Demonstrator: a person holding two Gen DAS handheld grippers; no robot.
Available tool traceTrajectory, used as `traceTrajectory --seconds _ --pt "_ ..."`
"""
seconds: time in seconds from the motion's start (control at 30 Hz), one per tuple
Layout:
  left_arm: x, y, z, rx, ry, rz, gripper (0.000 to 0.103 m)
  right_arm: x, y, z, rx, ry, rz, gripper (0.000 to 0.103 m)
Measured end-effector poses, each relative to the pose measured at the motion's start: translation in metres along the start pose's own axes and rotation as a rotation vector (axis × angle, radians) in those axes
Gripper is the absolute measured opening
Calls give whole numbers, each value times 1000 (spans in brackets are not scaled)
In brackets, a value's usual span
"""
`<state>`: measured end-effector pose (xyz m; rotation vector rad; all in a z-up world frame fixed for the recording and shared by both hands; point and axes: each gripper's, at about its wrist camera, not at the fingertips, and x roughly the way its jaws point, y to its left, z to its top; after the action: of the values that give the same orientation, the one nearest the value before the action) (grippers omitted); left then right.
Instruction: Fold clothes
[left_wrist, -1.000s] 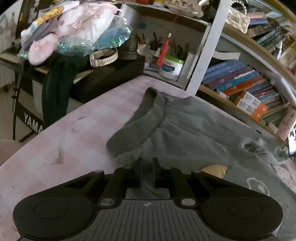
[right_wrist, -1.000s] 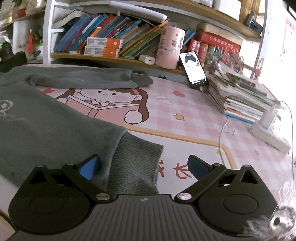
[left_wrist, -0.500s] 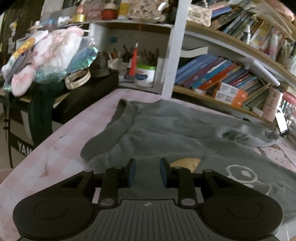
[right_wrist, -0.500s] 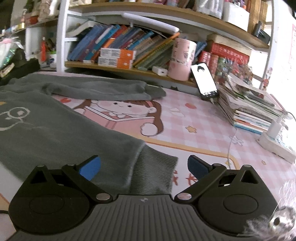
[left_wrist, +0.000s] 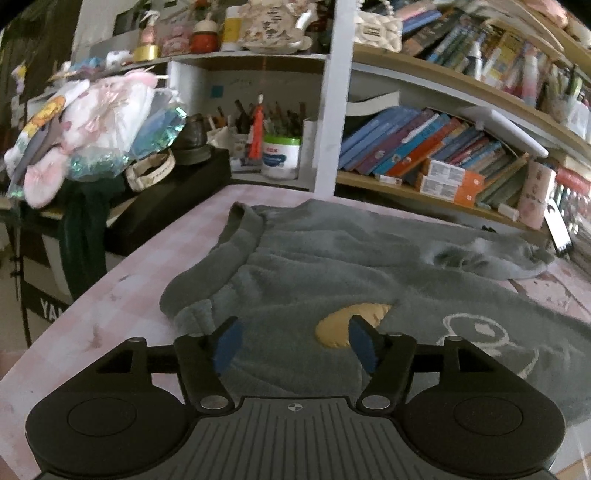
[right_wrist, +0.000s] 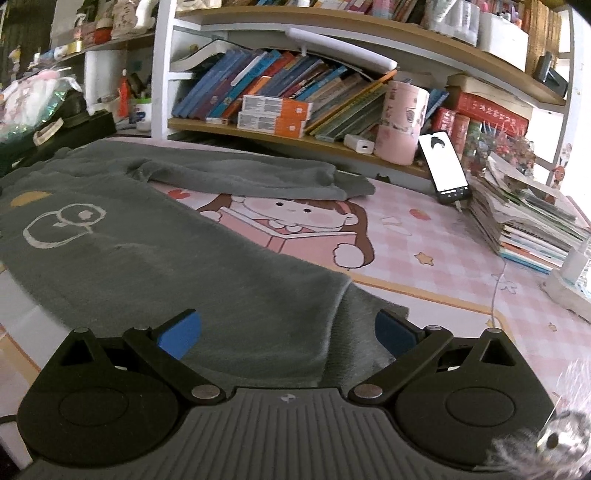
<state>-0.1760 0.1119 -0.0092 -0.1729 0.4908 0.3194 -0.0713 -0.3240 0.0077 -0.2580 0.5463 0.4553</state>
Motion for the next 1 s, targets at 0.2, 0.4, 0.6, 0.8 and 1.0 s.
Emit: traceTrajectory --seconds 0.2,0.4,0.6,0.8,1.0 --pt "-6 -4 -4 43 -21 2 72 -4 10 1 -16 -8 8 102" --pt "-8 -6 -5 64 -27 6 79 -5 16 1 -26 -9 21 102" --pt "-6 -4 -7 70 -20 21 85 -2 19 3 -29 -6 32 102" --pt "3 -8 2 122 -14 26 91 8 17 10 -40 4 49 102" --pt "21 -12 24 211 -11 1 97 25 5 34 -73 2 100 102"
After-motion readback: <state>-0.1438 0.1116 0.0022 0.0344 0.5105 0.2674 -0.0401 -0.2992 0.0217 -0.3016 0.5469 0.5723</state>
